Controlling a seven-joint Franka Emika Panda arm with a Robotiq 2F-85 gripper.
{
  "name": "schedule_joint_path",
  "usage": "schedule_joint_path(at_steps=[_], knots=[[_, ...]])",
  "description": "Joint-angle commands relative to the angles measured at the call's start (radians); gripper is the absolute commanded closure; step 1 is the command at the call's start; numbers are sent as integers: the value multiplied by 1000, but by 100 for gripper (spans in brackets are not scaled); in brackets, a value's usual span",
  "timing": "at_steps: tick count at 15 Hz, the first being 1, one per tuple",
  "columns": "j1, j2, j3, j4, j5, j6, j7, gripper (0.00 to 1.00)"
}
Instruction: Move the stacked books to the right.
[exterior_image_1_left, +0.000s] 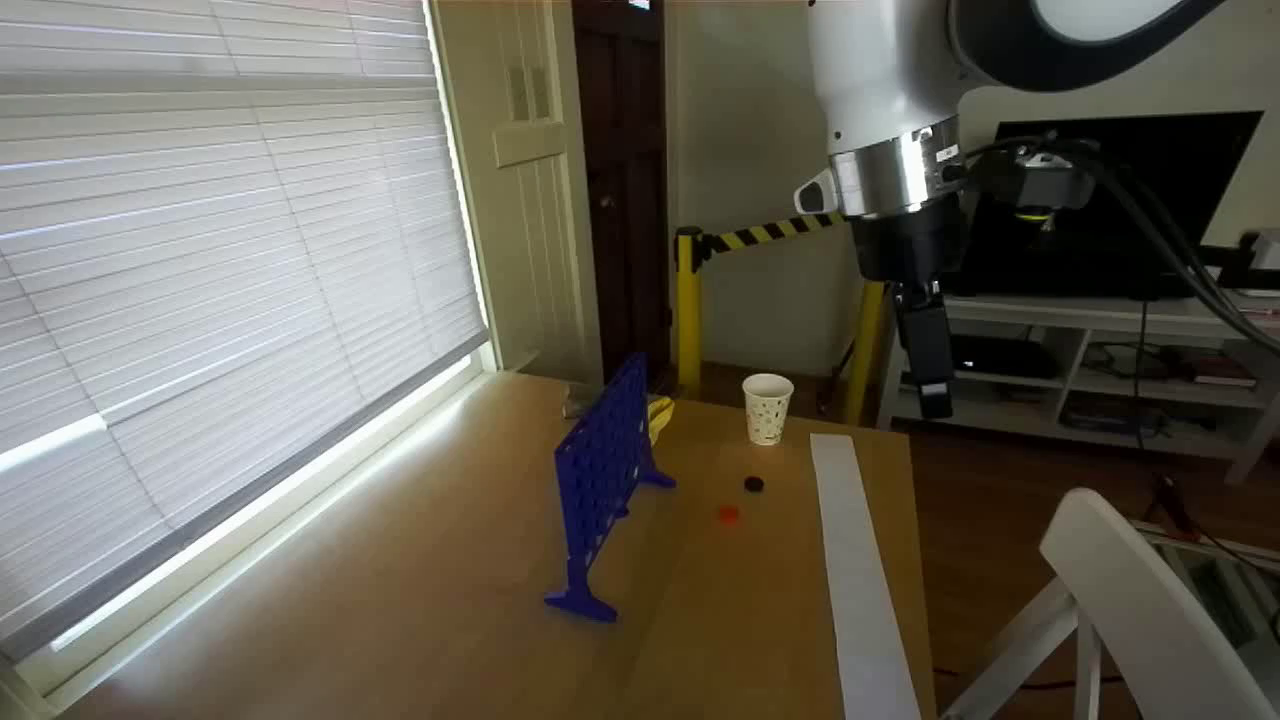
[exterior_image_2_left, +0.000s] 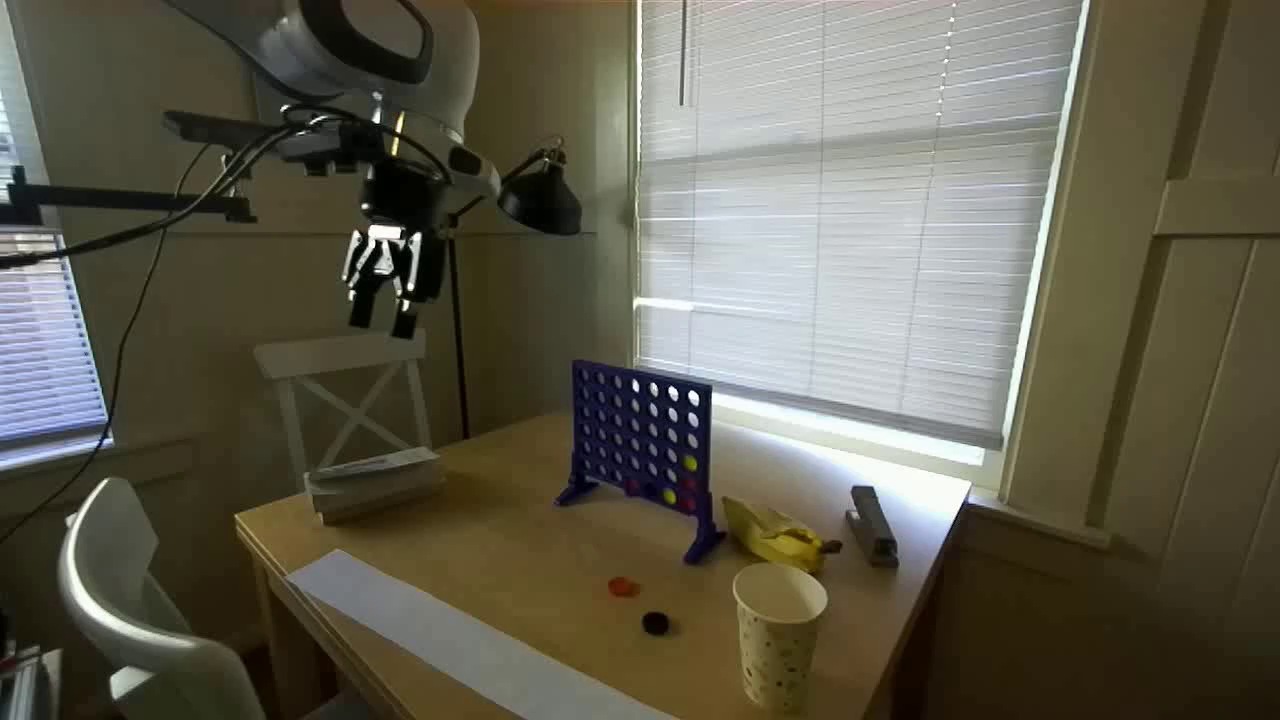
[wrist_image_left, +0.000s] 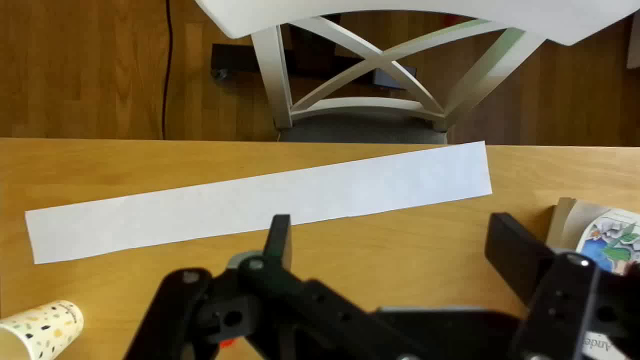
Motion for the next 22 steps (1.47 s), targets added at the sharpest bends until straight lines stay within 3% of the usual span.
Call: schedule_joint_path(at_steps=[1, 14, 18, 22], knots=[[7, 1, -6, 1, -1, -1, 2, 0], [7, 1, -6, 1, -1, -1, 2, 0], [56, 49, 15, 3, 77, 53, -47, 0], [123, 115, 74, -9, 181, 178, -16, 0]])
